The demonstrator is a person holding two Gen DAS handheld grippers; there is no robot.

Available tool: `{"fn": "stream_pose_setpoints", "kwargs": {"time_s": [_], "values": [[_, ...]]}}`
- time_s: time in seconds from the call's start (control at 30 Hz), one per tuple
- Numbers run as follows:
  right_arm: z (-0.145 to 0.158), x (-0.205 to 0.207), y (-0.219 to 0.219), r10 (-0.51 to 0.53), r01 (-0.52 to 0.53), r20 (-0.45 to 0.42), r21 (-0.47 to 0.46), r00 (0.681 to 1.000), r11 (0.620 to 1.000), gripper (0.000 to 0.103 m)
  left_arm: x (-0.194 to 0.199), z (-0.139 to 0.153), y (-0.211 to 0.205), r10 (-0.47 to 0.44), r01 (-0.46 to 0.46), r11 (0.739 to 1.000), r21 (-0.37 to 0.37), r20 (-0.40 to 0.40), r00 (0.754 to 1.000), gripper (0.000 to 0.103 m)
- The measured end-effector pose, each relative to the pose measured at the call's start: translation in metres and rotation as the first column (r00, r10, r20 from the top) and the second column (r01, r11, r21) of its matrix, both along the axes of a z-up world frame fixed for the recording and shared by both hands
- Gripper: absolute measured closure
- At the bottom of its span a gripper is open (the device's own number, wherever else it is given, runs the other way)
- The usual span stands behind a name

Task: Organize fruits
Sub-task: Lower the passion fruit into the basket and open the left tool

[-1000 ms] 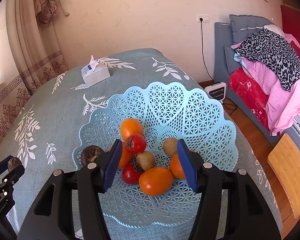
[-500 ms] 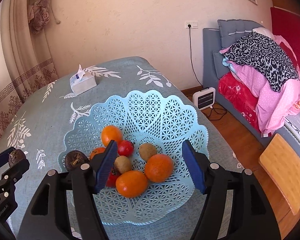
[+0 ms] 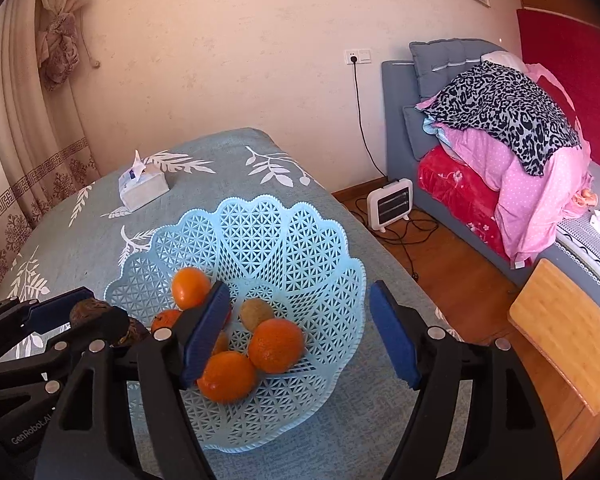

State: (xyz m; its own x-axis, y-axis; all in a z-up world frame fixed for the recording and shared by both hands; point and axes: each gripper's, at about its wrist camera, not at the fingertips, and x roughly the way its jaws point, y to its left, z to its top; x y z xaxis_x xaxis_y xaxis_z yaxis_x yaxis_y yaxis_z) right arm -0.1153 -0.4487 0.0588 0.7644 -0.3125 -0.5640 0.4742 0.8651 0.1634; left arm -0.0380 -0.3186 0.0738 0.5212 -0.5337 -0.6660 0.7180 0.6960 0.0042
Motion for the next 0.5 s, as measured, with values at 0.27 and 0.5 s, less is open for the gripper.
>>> {"fn": "stream_pose_setpoints", "kwargs": {"time_s": [0.27,0.5], "values": [[0.002,-0.007,-0.005,-0.034,0.034,0.024,0.003,0.999,0.999,0.018,0.004,0.014,0.002,-0.009,0.01,0.997,-0.074,0.014,1.0,0.03],[0.003,-0.009,-0.001,-0.026,0.026,0.017,-0.009,1.0,1.0,0.008,0.016,0.022,0.03,0.138,-0.134,0.988,-0.074,0.047,0.989,0.01]]}}
